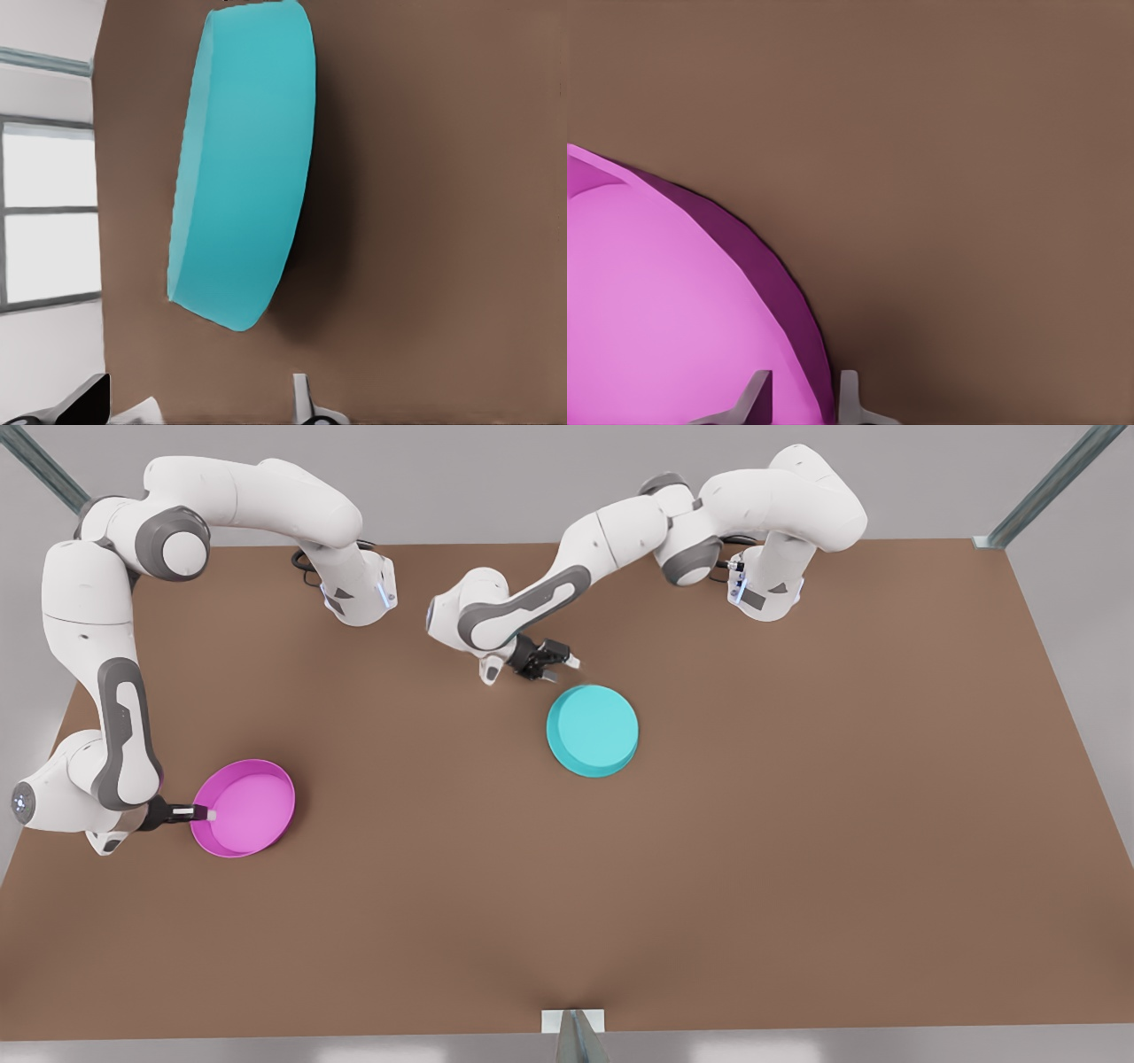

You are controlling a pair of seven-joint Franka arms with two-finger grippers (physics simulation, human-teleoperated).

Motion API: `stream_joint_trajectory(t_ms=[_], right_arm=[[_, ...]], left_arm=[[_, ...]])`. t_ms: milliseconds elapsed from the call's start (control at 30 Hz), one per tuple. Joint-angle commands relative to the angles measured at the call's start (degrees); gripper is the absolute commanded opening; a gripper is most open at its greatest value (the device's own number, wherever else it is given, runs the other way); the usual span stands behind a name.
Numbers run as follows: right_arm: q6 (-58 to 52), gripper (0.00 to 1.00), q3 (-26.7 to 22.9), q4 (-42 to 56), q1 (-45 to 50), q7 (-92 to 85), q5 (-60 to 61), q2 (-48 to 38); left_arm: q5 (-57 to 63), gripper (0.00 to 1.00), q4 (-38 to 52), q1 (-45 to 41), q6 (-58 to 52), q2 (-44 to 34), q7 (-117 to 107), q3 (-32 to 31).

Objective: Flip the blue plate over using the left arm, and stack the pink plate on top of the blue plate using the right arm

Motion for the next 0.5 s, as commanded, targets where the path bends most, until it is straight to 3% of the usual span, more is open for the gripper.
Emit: stream_joint_trajectory(t_ms=[0,100,167,200,267,333,400,467], right_arm=[[0.0,0.42,0.0,0.0,0.0,0.0,0.0,0.0],[0.0,0.39,0.0,0.0,0.0,0.0,0.0,0.0],[0.0,0.34,0.0,0.0,0.0,0.0,0.0,0.0],[0.0,0.33,0.0,0.0,0.0,0.0,0.0,0.0],[0.1,0.33,0.0,0.0,0.0,-0.1,-0.1,0.0],[0.1,0.33,0.0,0.0,0.0,0.0,-0.1,0.0],[0.1,0.33,0.0,0.0,0.0,-0.1,-0.1,0.0],[0.1,0.3,0.0,0.0,0.0,-0.3,-0.1,0.0]], left_arm=[[-8.4,1.0,0.0,0.1,0.8,-0.8,-1.3,0.0],[-14.0,1.0,0.0,0.1,5.7,-2.6,-7.9,0.0],[-24.8,1.0,0.0,5.9,11.8,-9.7,-12.0,0.0],[-28.0,1.0,0.0,10.9,11.8,-13.9,-12.2,0.0],[-35.5,1.0,0.0,35.3,11.7,-23.6,-12.2,0.0],[-34.9,1.0,-0.1,60.2,14.8,-24.5,12.0,0.2],[-25.6,1.0,-0.3,68.2,14.1,-24.5,46.7,0.7],[-22.7,1.0,-0.3,68.7,13.4,-25.6,54.3,0.6]])
